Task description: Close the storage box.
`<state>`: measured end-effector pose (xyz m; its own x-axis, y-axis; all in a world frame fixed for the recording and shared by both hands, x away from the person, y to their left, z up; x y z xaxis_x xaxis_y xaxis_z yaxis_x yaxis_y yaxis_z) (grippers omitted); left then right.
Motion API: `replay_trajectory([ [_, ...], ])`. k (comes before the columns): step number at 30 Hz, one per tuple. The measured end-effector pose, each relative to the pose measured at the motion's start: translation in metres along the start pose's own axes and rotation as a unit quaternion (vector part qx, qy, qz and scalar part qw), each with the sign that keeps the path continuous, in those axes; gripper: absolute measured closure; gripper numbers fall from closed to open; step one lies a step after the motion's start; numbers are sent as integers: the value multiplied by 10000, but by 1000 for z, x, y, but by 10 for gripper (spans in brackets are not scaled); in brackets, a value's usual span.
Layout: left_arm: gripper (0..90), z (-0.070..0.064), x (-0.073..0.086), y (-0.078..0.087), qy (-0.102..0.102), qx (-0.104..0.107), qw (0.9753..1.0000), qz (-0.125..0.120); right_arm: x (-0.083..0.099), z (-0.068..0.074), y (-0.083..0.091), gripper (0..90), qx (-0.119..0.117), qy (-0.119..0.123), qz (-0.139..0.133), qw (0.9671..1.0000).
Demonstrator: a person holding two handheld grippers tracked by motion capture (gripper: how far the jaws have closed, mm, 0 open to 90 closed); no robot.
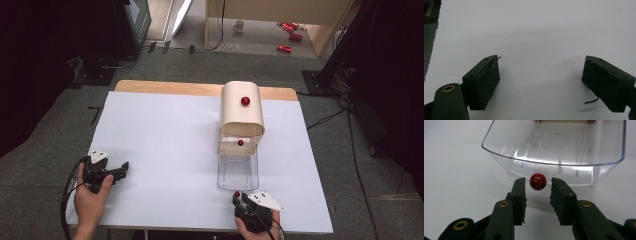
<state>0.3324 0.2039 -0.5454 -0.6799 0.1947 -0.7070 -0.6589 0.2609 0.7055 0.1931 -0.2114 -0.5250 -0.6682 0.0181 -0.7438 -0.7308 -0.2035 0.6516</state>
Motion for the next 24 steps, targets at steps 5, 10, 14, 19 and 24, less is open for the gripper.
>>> replay_trajectory([
  [5,145,0,0,0,-3,-2,10000,3,1,0,-3,742,-26,-62,30,10000],
  [10,144,0,0,0,-2,-2,10000,2,-2,-1,-2,756,1,-75,6,10000],
  [14,144,0,0,0,-2,-2,10000,3,-9,-3,3,827,9,-111,-107,9999],
  [19,144,0,0,0,-2,-2,10000,1,-12,-4,0,821,-3,-97,-50,9999],
  [24,144,0,0,0,-1,2,10000,4,-17,-4,-4,820,1,-110,-61,9999],
])
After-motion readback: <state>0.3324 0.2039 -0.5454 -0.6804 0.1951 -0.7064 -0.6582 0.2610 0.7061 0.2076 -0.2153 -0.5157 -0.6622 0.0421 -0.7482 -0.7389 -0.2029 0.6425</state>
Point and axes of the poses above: each handheld gripper's, and its own axes: y roughly backward along the jaws, x roughly out of its underside, z roughly to its left, the point moved 7 cm from there along -y, roughly forward along the jaws, and after that the axes turned 5 degrees about x, right-handed, at the moved point
